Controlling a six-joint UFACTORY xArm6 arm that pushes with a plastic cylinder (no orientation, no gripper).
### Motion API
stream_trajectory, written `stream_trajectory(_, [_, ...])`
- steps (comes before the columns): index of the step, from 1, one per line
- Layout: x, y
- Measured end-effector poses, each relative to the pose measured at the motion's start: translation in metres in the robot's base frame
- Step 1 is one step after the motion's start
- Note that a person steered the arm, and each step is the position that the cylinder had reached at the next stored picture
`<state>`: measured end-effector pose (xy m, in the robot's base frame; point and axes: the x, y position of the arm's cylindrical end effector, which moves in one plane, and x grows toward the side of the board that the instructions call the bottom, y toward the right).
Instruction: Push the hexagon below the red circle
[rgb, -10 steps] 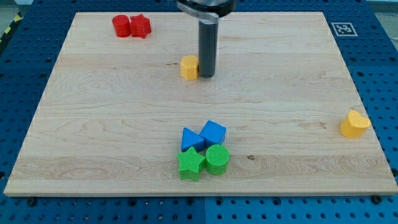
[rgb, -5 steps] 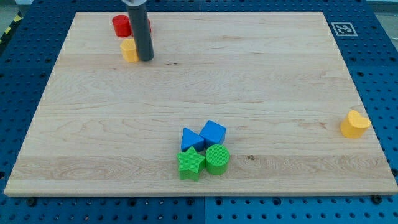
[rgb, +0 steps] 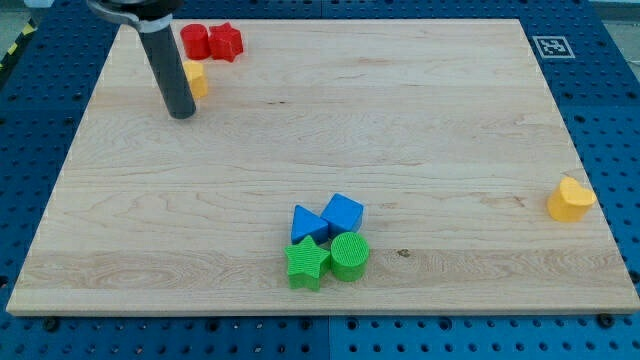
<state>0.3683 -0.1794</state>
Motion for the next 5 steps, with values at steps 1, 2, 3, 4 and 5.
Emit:
stream_trajectory(1, [-0.021, 0.003])
stream_trajectory(2, [-0.027, 0.005])
stream_trajectory(3, [-0.049, 0.005])
stream_trajectory(4, [-0.051, 0.005])
stream_trajectory(5, [-0.027, 0.011])
